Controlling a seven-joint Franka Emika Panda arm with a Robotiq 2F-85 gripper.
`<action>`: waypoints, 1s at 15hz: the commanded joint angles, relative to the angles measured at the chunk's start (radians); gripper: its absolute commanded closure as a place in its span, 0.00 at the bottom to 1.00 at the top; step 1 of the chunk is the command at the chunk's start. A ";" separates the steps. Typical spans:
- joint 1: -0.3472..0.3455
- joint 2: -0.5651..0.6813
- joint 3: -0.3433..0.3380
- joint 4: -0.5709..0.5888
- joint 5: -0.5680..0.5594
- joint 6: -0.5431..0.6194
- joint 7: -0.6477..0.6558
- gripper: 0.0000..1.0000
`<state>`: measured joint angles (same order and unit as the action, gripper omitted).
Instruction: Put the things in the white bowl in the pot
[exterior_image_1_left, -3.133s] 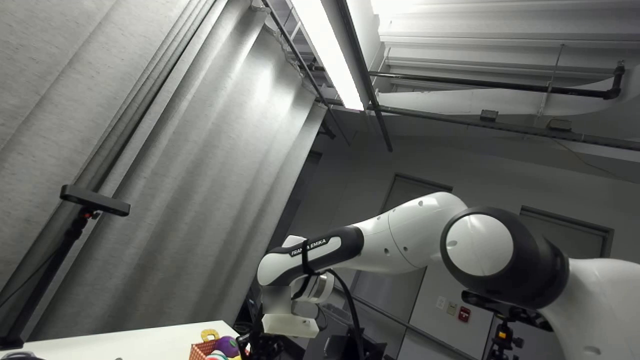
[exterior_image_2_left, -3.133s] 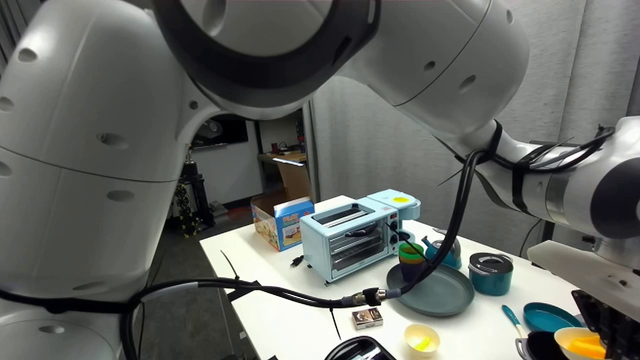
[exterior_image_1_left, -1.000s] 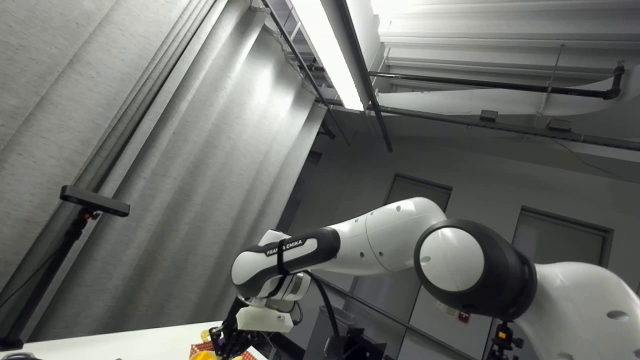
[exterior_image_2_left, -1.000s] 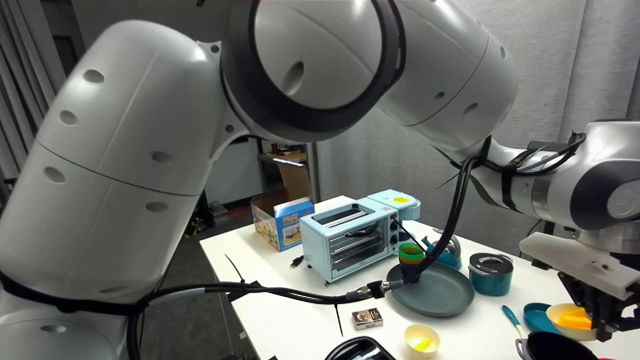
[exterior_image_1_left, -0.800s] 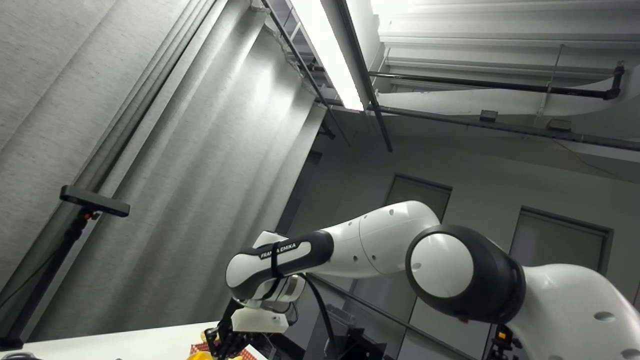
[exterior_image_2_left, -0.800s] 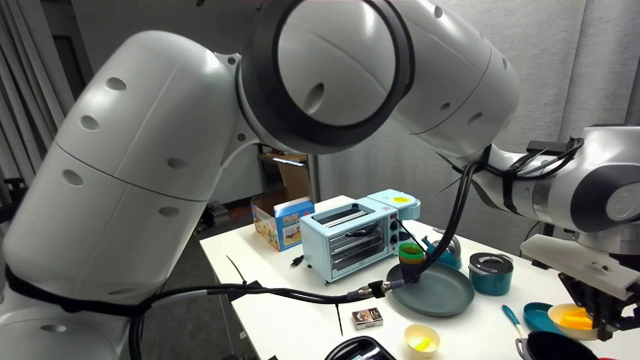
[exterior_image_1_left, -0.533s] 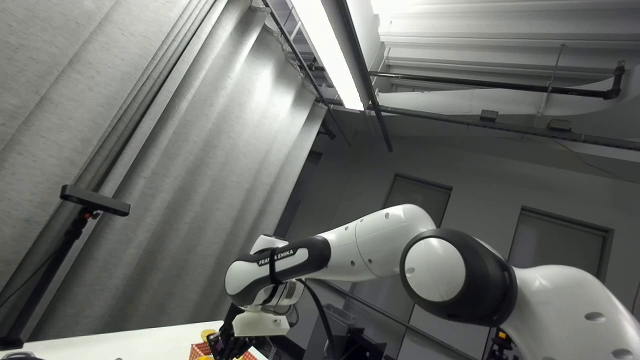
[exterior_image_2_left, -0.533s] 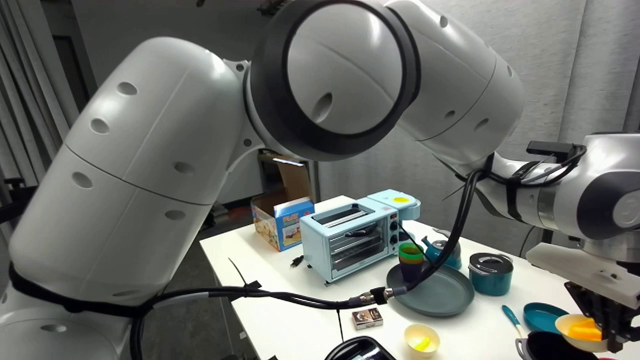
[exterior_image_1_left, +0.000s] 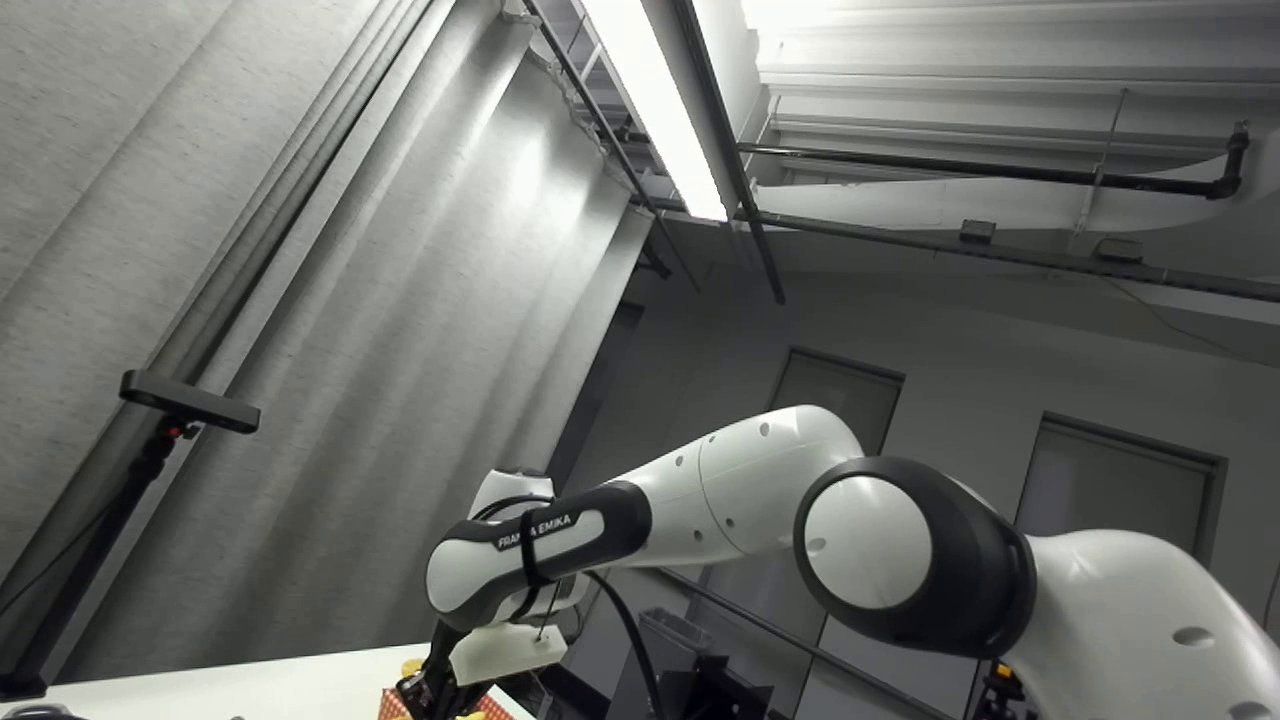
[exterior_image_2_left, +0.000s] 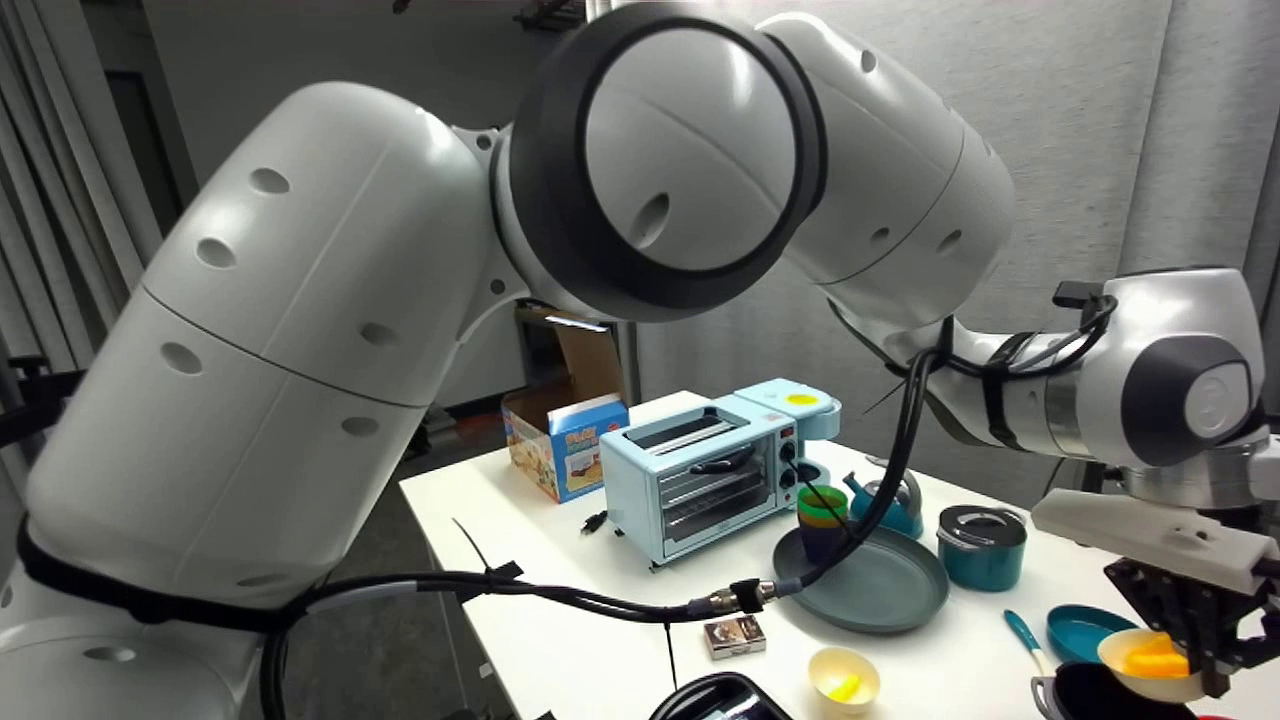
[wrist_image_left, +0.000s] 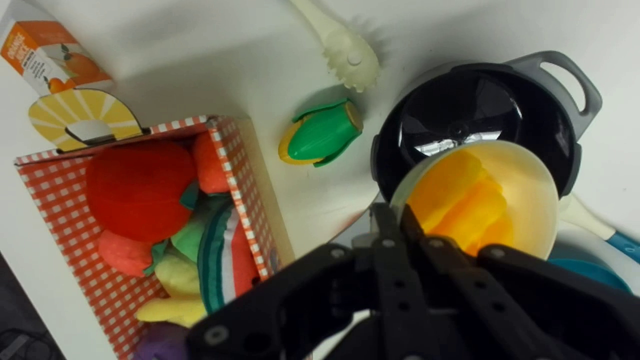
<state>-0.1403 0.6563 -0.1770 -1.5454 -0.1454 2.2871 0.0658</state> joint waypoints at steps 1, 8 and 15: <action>0.051 0.017 -0.027 0.020 -0.101 0.020 0.006 0.99; 0.081 0.025 -0.047 0.010 -0.219 0.032 0.016 0.99; 0.122 0.036 -0.103 -0.014 -0.358 0.105 0.066 0.99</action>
<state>-0.0554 0.6862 -0.2401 -1.5508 -0.4377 2.3484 0.0872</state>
